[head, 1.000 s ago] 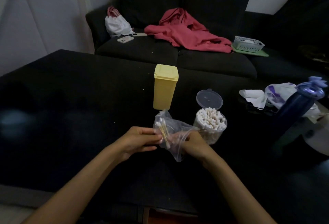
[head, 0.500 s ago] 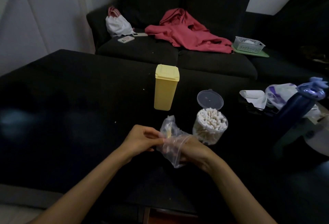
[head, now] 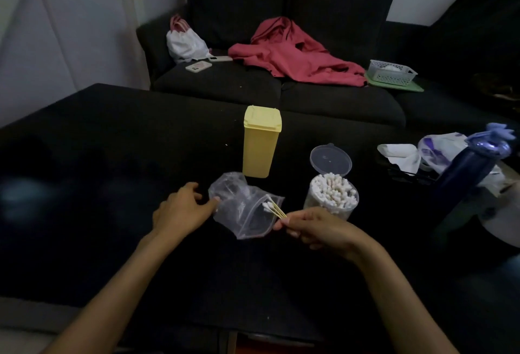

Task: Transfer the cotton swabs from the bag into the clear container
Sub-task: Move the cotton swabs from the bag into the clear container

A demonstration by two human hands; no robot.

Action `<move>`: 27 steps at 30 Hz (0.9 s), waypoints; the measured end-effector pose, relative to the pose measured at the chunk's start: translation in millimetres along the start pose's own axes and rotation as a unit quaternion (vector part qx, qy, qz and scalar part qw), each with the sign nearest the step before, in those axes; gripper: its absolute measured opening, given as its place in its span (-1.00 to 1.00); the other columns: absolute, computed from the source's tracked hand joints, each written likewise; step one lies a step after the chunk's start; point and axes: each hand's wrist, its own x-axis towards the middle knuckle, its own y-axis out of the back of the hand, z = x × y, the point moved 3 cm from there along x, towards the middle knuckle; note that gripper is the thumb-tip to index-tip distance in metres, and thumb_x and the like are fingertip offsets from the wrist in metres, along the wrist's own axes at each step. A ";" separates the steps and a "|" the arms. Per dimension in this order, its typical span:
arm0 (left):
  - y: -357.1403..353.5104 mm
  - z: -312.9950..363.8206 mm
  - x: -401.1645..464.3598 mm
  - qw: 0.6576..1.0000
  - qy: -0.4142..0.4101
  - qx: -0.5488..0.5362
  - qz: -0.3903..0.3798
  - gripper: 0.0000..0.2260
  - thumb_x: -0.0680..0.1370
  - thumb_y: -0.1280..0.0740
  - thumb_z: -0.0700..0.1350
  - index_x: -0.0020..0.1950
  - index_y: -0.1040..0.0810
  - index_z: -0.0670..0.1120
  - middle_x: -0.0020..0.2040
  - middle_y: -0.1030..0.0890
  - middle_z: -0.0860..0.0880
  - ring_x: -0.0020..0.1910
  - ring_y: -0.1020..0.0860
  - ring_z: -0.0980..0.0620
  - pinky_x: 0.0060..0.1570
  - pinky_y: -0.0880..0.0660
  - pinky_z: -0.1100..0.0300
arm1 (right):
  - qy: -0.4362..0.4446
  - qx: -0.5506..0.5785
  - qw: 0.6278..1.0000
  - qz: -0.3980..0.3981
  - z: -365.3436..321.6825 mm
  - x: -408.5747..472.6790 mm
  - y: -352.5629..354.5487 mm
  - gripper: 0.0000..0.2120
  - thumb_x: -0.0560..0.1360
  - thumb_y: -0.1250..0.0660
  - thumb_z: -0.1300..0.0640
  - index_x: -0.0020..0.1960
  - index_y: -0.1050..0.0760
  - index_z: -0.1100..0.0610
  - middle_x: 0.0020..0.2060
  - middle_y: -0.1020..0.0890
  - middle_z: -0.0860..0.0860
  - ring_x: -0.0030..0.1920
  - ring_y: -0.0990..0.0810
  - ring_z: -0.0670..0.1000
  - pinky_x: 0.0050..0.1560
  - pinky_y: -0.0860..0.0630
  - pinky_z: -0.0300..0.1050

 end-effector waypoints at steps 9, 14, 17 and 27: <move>-10.8 60.3 -54.4 0.966 -0.258 -0.022 0.017 -0.67 0.62 0.01 0.13 0.01 -0.51 0.06 -0.13 -0.53 0.11 -0.29 -0.45 0.26 -0.37 -0.30 0.37 | 0.048 -0.058 0.995 -0.062 -10.5 -11.6 0.8 -0.78 0.60 -0.17 0.08 0.01 -0.58 0.10 -0.39 -0.38 -0.09 -0.43 -0.29 -0.17 -0.43 -0.22 -0.35; -16.2 68.3 -58.4 0.948 -0.315 0.031 0.016 -0.62 0.62 0.11 0.13 0.02 -0.46 0.05 -0.21 -0.55 0.07 -0.30 -0.50 0.18 -0.40 -0.29 0.35 | 0.081 -0.079 0.991 -0.074 -14.6 -17.7 -1.7 -0.79 0.61 -0.15 0.10 -0.04 -0.55 0.06 -0.38 -0.38 -0.08 -0.40 -0.32 -0.17 -0.38 -0.29 -0.35; -11.1 68.8 -58.1 0.937 -0.335 0.071 0.069 -0.62 0.62 0.11 0.13 0.02 -0.48 0.07 -0.18 -0.53 0.08 -0.29 -0.48 0.18 -0.40 -0.23 0.39 | 0.094 -0.074 0.990 -0.077 -17.9 -19.0 -0.9 -0.78 0.61 -0.12 0.10 -0.04 -0.53 0.06 -0.36 -0.39 -0.09 -0.39 -0.35 -0.19 -0.36 -0.32 -0.35; 5.4 92.8 -61.4 0.970 -0.235 -0.026 -0.058 -0.54 0.62 0.14 0.19 0.09 -0.52 0.11 -0.14 -0.59 0.09 -0.10 -0.56 0.09 -0.01 -0.51 0.04 | 0.103 -0.099 0.990 -0.011 -14.5 -30.4 25.6 -0.77 0.61 -0.14 0.12 0.00 -0.56 0.16 -0.34 -0.43 -0.02 -0.34 -0.41 -0.14 -0.32 -0.38 -0.34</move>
